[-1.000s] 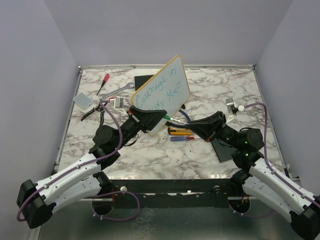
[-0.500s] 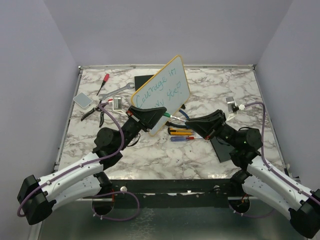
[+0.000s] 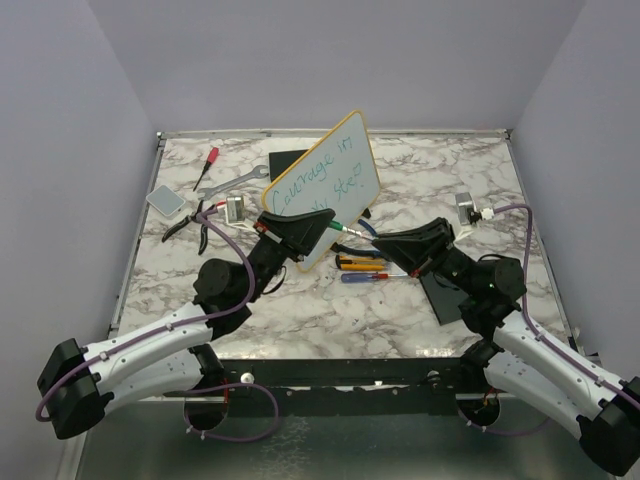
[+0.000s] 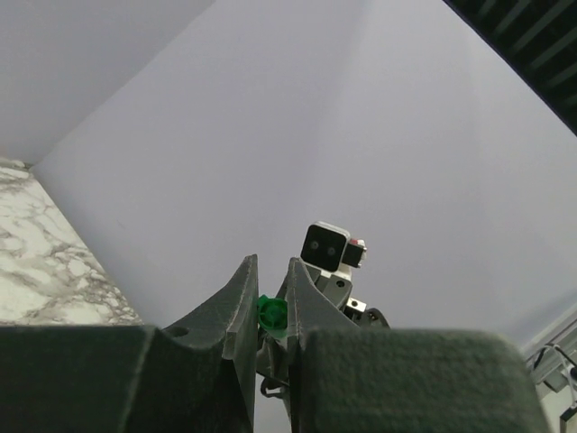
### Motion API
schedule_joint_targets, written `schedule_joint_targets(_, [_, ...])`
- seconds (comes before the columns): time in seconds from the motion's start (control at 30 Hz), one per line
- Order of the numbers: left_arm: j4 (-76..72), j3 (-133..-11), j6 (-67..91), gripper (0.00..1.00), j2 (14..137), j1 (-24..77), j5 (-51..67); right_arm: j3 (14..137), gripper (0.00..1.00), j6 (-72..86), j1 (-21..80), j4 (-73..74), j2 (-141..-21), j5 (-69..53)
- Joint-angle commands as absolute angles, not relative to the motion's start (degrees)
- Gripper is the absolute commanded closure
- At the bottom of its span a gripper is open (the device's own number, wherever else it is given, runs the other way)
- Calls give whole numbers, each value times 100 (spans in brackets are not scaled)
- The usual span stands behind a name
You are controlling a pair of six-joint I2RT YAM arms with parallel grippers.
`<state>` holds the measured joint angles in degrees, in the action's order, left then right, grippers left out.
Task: Write a sentence on the whiteboard
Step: Close the whiteboard marker at the center of the board, then place the whiteboard marker at the center of the board.
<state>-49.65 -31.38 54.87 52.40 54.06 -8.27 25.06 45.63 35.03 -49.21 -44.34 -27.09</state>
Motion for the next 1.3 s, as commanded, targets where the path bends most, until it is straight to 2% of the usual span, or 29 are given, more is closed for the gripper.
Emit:
schedule_joint_targets(0.0, [-3420,-2998,5133,100,5402,5898,290,2552,99,4335,3565,-4274,-4436,-2155])
schedule_joint_targets(0.07, [-2845,-3165,4874,98,5260,5842,90,2593,99,4153,3568,-3656,-4098,-1851])
schedule_joint_targets(0.3, [-804,-4126,3803,42,5166,5477,-6,2942,99,3339,3563,-754,-2836,-293])
schedule_joint_targets(0.37, [-399,-4321,3569,30,5181,5335,-9,3075,99,3144,3561,-93,-2724,-97])
schedule_joint_targets(0.43, [-165,-4407,3437,22,5117,5150,-2,3131,100,3121,3568,461,-2697,94])
schedule_joint_targets(0.6, [434,-4733,3005,13,5156,4771,227,3230,100,3008,3568,1282,-3272,42])
schedule_joint_targets(0.7, [801,-5022,2673,10,5371,4647,442,3277,99,2969,3568,1479,-3916,-509])
schedule_joint_targets(0.9, [796,-5117,2523,9,5668,4374,673,2857,99,2998,3568,379,-4917,-2360])
schedule_joint_targets(0.97, [712,-5117,2531,9,5787,4331,808,2751,99,3094,3568,79,-5236,-2645])
schedule_joint_targets(1.13, [604,-5127,2414,9,5934,4285,754,2672,96,3187,3573,-224,-5816,-2529])
schedule_joint_targets(1.27, [596,-5160,2319,8,6048,4215,767,2823,84,3254,3571,196,-6241,-2034])
